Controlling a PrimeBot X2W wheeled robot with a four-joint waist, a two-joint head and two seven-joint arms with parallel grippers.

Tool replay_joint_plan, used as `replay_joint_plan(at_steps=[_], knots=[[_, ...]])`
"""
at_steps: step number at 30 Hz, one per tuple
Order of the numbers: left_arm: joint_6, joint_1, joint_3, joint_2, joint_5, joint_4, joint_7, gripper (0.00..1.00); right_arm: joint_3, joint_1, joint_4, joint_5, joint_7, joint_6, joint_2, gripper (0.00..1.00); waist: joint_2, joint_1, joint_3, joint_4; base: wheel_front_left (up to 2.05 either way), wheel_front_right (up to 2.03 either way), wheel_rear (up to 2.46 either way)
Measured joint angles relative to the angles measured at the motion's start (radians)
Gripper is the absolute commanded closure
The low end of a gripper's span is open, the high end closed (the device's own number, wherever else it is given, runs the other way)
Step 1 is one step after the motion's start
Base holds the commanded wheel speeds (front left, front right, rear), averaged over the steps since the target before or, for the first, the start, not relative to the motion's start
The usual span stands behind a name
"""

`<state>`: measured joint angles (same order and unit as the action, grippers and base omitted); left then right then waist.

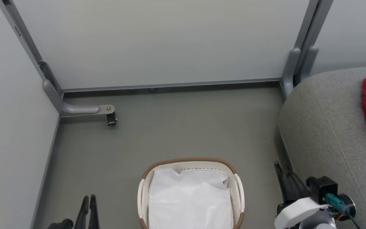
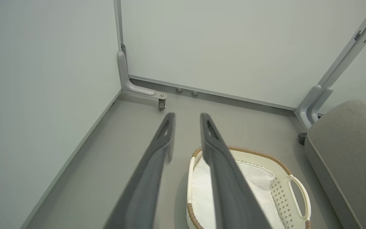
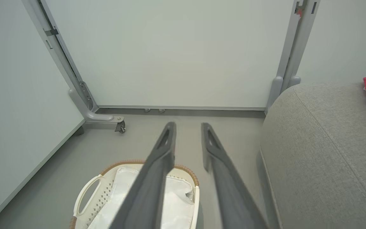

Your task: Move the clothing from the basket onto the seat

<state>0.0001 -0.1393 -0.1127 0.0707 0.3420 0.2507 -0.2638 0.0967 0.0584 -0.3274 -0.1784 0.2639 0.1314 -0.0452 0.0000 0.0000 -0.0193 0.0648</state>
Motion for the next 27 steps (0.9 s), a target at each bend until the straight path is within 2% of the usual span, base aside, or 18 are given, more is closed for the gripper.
replay_joint_plan(at_steps=[27], knots=[[-0.037,0.057,0.071,-0.008,0.404,0.010,0.122,1.00,-0.064,-0.005,0.014,-0.455,-0.123,0.000,0.001,1.00,0.0000,0.0000,0.005,-0.014,0.00,0.00,0.00]])
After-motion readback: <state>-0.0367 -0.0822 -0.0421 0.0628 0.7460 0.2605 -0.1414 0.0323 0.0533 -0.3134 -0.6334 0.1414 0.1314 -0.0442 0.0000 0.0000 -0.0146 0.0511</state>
